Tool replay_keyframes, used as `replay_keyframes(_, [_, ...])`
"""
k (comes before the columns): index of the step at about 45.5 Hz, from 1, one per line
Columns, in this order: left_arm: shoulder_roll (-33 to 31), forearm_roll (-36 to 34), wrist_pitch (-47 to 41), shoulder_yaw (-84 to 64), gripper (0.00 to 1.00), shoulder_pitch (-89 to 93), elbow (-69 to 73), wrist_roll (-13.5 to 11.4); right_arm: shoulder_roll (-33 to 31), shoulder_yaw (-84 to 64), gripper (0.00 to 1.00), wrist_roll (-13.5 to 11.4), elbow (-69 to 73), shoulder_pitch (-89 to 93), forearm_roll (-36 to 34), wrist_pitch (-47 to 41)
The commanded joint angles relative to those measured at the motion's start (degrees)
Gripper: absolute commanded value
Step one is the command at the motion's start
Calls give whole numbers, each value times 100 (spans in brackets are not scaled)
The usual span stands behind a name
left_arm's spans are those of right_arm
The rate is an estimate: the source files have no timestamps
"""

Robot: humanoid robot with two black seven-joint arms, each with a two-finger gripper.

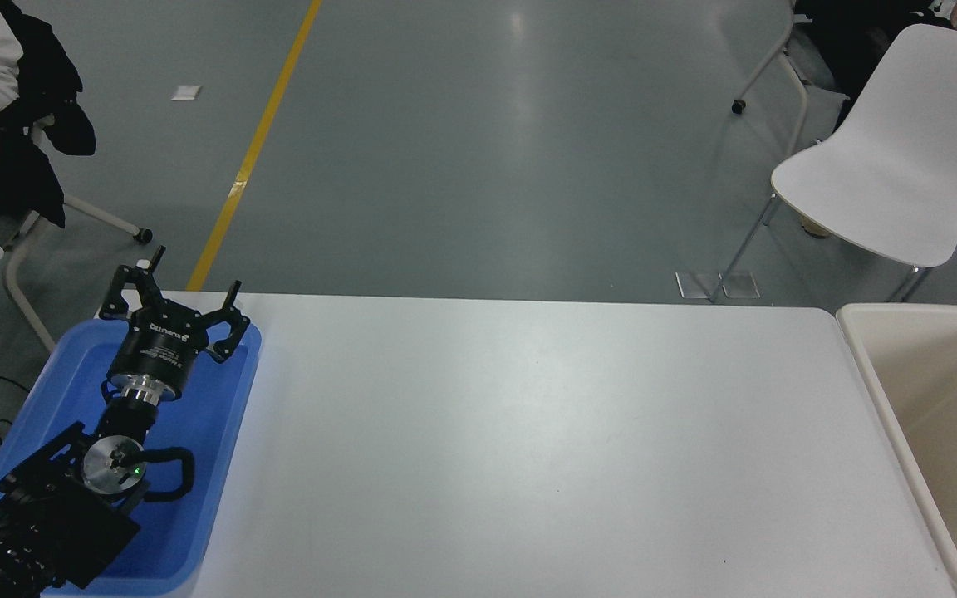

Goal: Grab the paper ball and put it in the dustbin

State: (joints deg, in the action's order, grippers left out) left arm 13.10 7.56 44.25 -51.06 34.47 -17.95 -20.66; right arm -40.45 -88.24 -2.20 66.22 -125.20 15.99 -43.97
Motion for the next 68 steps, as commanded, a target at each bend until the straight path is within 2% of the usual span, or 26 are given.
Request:
replay_keyframes(1, [0, 0, -4, -1, 100, -2, 2, 0, -464, 1123, 0, 9, -1927, 2480, -52, 511])
replay_keyframes(7, [0, 0, -4, -1, 100, -2, 2, 0, -631, 2354, 0, 0, -2658, 3834, -35, 1056])
replay_keyframes(14, [0, 9, -4, -1, 100, -2, -7, -9, -544, 2953, 0, -26, -3369, 5013, -26, 1750])
replay_keyframes(26, [9, 0, -4, -1, 100, -2, 2, -9, 10, 3717, 0, -35, -4503, 6498, -43, 2533])
replay_keyframes(36, [9, 0, 4, -1, 100, -2, 2, -9, 607, 4675, 0, -44, -5602, 7895, -43, 3613])
replay_keyframes(48, [9, 0, -4, -1, 100, -2, 2, -17, 951, 4930, 0, -53, -5814, 8547, -43, 4273])
replay_keyframes(56, [9, 0, -4, -1, 100, -2, 2, -17, 968, 5027, 0, -53, -5814, 8582, -52, 4414])
replay_keyframes(57, [9, 0, -4, -1, 100, -2, 2, -17, 968, 5062, 10, -44, -5814, 8582, -52, 4449])
replay_keyframes(60, [9, 0, -4, -1, 100, -2, 2, -17, 968, 5133, 56, -44, -5814, 8574, -52, 4624])
replay_keyframes(62, [9, 0, -4, -1, 100, -2, 2, -17, 960, 5176, 90, -35, -5814, 8547, -52, 4809])
replay_keyframes(63, [9, 9, -4, -1, 100, -2, 2, -17, 960, 5203, 100, -35, -5814, 8538, -52, 4897])
replay_keyframes(68, [9, 9, -4, -1, 100, -2, 2, -17, 960, 5422, 100, -35, -5805, 8582, -52, 5065])
